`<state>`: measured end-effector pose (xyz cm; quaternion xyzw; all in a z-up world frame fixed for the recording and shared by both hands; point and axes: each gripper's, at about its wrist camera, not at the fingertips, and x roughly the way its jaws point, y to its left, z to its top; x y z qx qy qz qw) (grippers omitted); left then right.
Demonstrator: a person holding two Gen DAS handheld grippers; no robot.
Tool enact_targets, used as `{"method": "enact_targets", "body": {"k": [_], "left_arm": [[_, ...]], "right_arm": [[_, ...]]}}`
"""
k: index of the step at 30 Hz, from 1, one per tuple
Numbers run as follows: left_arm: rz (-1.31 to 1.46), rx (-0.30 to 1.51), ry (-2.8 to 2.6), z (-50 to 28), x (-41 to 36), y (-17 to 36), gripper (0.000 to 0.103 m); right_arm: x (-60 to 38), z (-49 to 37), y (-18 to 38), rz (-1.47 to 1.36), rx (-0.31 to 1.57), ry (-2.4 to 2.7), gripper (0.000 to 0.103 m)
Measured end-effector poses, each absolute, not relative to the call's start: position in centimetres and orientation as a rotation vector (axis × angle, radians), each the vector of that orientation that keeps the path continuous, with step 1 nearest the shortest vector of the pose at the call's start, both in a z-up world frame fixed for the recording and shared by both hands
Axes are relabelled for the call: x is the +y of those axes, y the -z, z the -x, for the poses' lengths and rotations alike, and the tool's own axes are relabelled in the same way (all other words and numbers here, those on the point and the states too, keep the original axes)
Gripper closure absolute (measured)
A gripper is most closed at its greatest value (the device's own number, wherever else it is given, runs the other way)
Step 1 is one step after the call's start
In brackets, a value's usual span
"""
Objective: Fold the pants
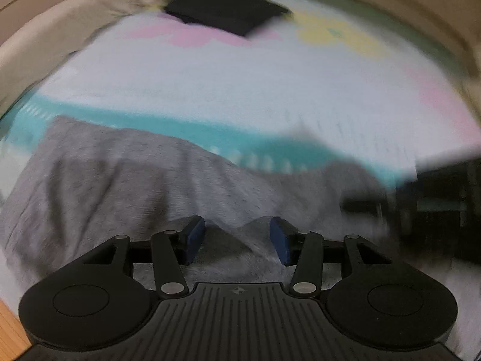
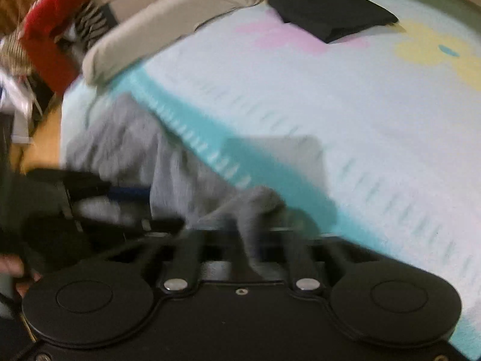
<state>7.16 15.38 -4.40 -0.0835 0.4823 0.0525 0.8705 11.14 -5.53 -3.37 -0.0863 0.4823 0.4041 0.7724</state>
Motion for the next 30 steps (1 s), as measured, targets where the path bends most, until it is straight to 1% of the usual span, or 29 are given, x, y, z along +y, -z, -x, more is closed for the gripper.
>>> {"method": "enact_targets", "body": {"k": [3,5,6,7,8,9,11,12,15,21,22,23,24,25,30], "left_arm": [[0.232,0.953,-0.213,-6.9,17.1,3.6,0.056],[0.318,0.987,-0.235,-7.2,18.3,4.3,0.056],[0.346,1.005,-0.24,-7.2,18.7,4.6,0.056],[0.363,1.012,-0.243,-7.1,18.8,4.9,0.056],[0.358,1.009,-0.243,-7.1,18.8,4.8,0.056],[0.341,1.01,-0.241,-7.1,18.6,4.7,0.056],[0.327,1.011,-0.24,-7.1,18.5,4.8,0.056],[0.328,1.011,-0.241,-7.1,18.6,4.9,0.056],[0.336,1.01,-0.242,-7.2,18.7,4.9,0.056],[0.358,1.003,-0.239,-6.9,18.9,4.5,0.056],[0.357,1.0,-0.239,-6.8,19.0,4.4,0.056],[0.356,0.997,-0.24,-6.7,19.0,4.3,0.056],[0.351,0.993,-0.238,-6.5,19.0,4.2,0.056],[0.343,0.991,-0.235,-6.5,18.9,4.1,0.056],[0.27,1.025,-0.203,-6.4,18.0,4.6,0.056]], "right_arm": [[-5.3,-7.1,3.1,0.282,0.937,-0.948,0.09],[-5.1,-5.2,3.3,0.312,0.935,-0.996,0.089],[-4.9,-4.7,3.5,0.331,0.937,-0.996,0.083],[-4.7,-4.4,3.7,0.343,0.925,-0.982,0.082],[-4.6,-4.5,3.7,0.345,0.915,-0.965,0.079],[-4.5,-4.9,3.7,0.337,0.914,-0.947,0.069],[-4.3,-6.0,3.8,0.289,0.922,-0.938,0.056],[-4.4,-6.5,3.7,0.257,0.928,-0.941,0.051],[-4.6,-7.4,3.3,0.195,0.928,-0.944,0.048],[-5.1,-9.9,3.0,0.056,0.961,-0.934,0.046],[-5.0,-10.5,3.3,0.022,0.98,-0.935,0.047],[-5.1,-10.9,3.5,-0.007,0.994,-0.933,0.054],[-5.2,-11.4,3.7,-0.04,1.012,-0.928,0.076],[-5.3,-11.8,3.9,-0.05,1.026,-0.909,0.091],[-5.2,-14.3,3.1,0.024,0.944,-0.774,0.094]]}}
